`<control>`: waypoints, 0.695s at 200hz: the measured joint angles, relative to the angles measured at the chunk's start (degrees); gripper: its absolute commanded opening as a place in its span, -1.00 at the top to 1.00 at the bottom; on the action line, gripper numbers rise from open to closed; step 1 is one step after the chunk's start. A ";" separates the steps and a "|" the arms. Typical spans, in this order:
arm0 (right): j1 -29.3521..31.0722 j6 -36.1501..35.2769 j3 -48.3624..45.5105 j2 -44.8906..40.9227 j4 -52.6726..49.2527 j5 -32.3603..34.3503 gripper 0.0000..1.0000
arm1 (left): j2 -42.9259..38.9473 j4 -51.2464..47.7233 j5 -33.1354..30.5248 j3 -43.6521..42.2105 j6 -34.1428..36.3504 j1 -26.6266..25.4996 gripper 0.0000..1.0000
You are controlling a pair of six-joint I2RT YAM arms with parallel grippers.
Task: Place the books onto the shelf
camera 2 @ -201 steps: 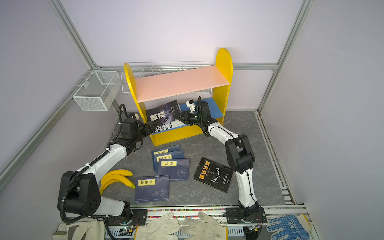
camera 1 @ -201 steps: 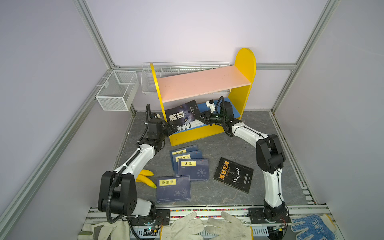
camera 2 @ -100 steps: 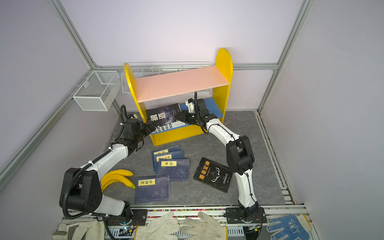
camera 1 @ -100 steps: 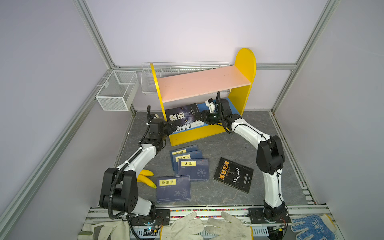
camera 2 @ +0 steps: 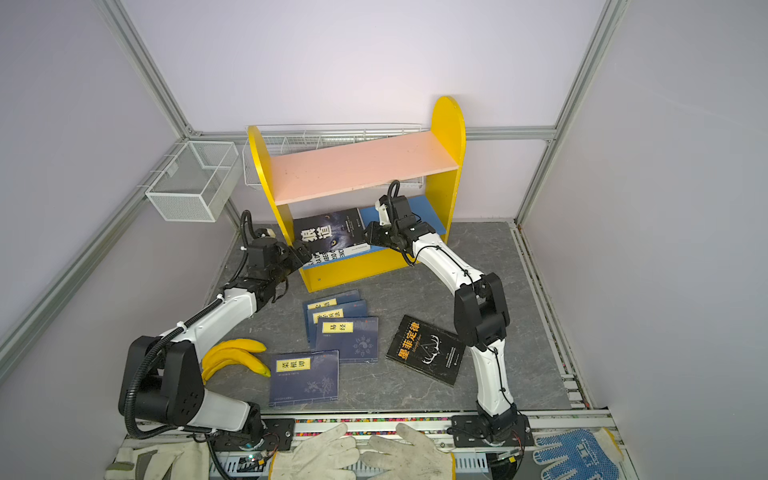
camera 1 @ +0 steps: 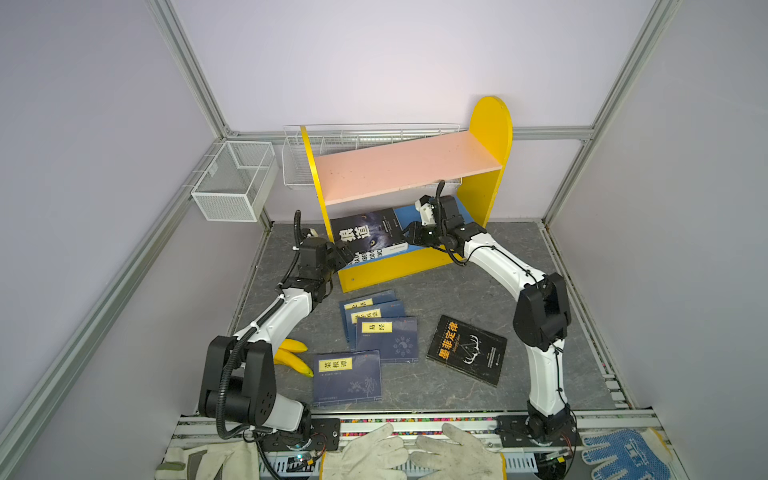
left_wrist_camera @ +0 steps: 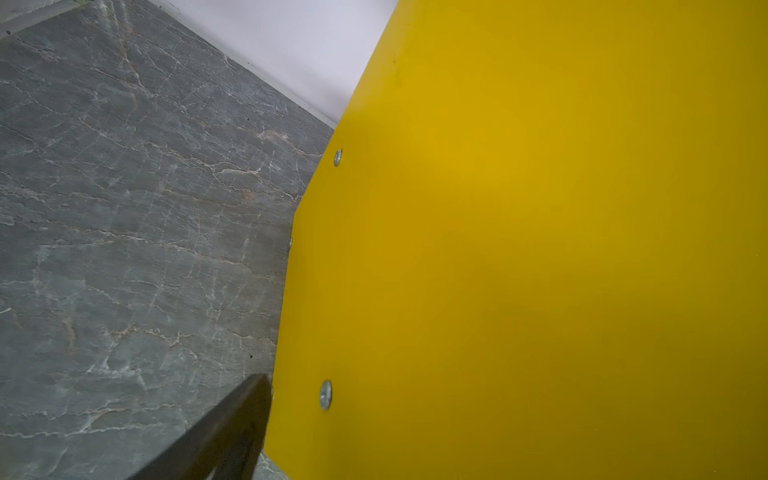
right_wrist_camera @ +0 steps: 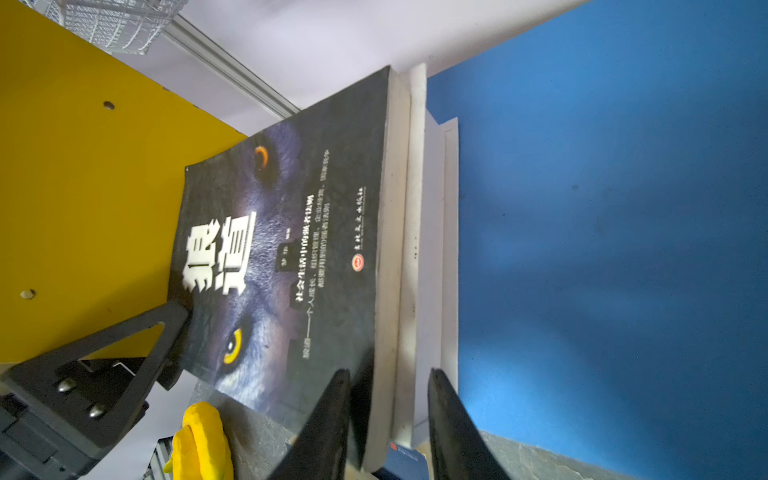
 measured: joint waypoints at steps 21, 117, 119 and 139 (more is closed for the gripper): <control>0.46 -0.87 0.00 0.00 0.44 0.90 0.50 | -0.74 0.00 0.11 -0.59 0.02 0.00 -0.88; 3.54 -6.97 -0.15 -0.48 1.95 7.69 0.14 | -6.23 -1.09 2.36 -2.12 1.64 0.00 -0.99; 3.54 -7.10 -0.22 -0.52 1.97 7.78 0.14 | -6.40 -1.09 2.47 -2.12 1.81 0.00 -1.00; 3.52 -8.13 -0.59 -1.53 1.99 8.76 0.01 | -8.26 -1.66 2.95 -2.12 2.99 0.02 -1.00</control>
